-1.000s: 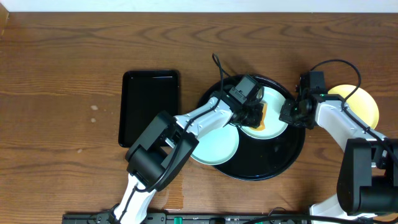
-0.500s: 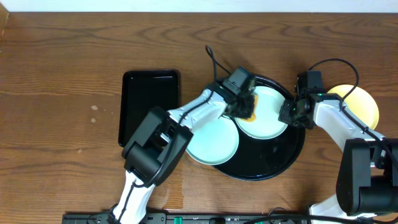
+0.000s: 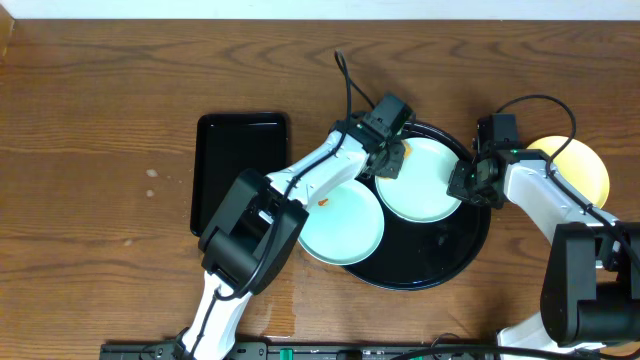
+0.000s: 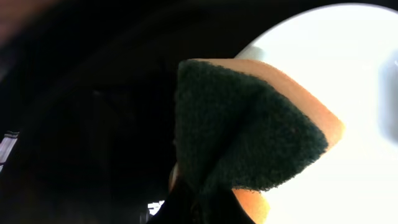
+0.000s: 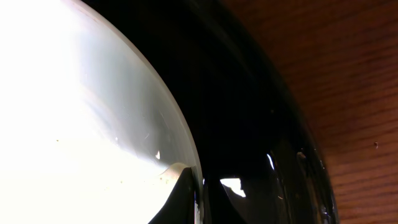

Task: Clean dirty plates on tray and stack at the side
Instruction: 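Return the sponge to the small black tray with the left gripper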

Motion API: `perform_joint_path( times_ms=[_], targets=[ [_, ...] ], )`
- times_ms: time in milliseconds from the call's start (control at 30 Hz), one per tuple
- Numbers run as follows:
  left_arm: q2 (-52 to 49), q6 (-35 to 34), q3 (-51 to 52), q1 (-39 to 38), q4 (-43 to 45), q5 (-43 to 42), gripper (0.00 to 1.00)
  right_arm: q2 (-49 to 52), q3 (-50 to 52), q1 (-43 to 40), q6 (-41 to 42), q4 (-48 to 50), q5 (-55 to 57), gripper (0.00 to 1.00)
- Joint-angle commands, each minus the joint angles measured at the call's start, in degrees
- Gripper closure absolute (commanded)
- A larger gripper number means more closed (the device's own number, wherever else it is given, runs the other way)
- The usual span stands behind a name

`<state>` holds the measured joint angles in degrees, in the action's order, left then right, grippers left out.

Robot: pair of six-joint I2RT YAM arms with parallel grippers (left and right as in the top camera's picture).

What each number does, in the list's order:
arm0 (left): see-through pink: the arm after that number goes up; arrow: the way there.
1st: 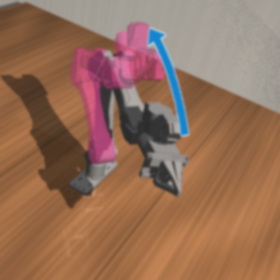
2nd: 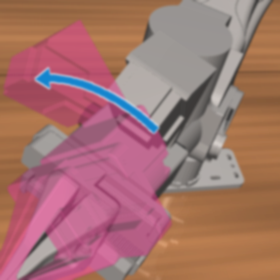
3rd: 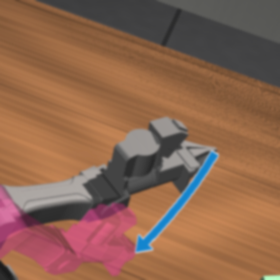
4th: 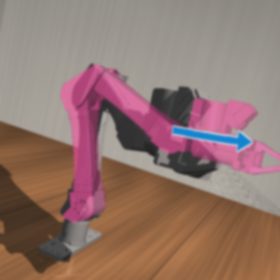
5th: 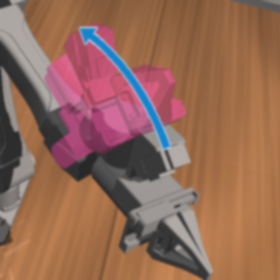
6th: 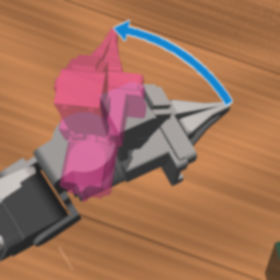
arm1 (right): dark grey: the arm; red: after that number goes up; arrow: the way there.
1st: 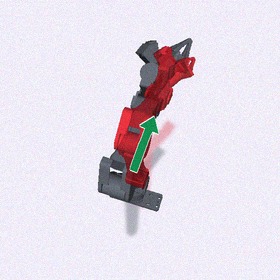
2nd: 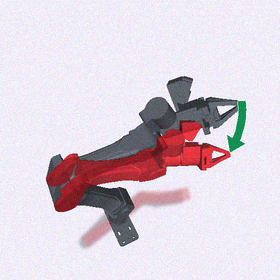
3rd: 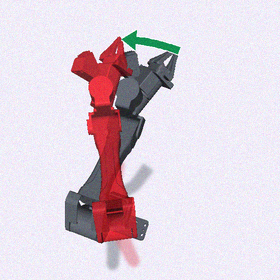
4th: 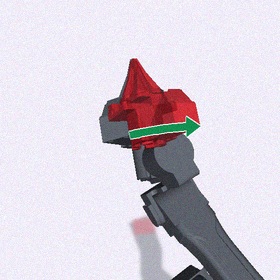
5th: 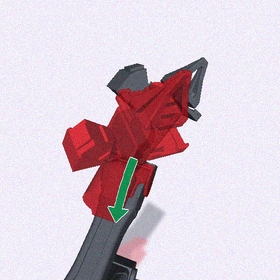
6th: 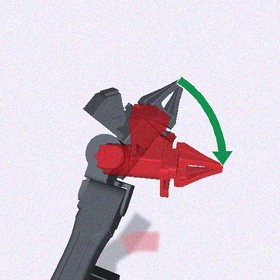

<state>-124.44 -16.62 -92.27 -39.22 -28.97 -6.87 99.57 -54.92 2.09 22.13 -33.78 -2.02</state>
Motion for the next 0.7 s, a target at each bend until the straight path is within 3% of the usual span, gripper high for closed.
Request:
perform_joint_path(
  times_ms=[0,300,500,667],
  targets=[
    [0.52,1.4,-4.94,2.32,-3.56,14.05,0.93,2.12,2.36,-0.13,0.48,-1.86,8.22,0.99],
    [10.08,-4.35,-6.12,5.01,-11.52,13.11,0.92,1.36,1.92,-0.13,-3.58,-2.21,8.22,0.99],
    [11.87,-4.7,-6.05,7.67,-17.11,2.49,0.92,-3.56,0.09,-0.13,-8.24,-4.17,8.2,0.99],
    [11.82,-4.44,-5.46,9.07,-19.21,-0.68,0.92,-9.9,0.09,-0.11,-9.16,-4.35,8.52,0.99]
  ],
)
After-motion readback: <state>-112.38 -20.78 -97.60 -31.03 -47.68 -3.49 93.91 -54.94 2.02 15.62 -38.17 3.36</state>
